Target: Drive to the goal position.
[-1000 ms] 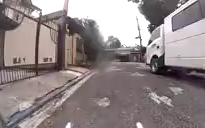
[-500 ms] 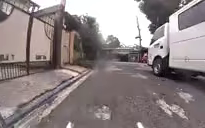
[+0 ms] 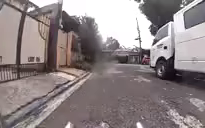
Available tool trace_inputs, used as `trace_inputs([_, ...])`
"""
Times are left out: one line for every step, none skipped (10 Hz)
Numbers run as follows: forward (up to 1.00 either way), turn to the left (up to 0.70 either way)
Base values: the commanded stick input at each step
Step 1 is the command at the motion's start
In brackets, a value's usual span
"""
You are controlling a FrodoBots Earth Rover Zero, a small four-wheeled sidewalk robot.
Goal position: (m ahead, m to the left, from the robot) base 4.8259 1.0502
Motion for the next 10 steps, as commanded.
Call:
trace_inputs([0.70, 0.00])
trace_inputs([0.70, 0.00])
trace_inputs([0.70, 0.00])
trace_inputs([0.70, 0.00])
trace_inputs([0.70, 0.00])
trace_inputs([0.70, 0.00])
trace_inputs([0.70, 0.00])
trace_inputs([0.70, 0.00])
trace_inputs([0.70, 0.00])
trace_inputs([0.70, 0.00])
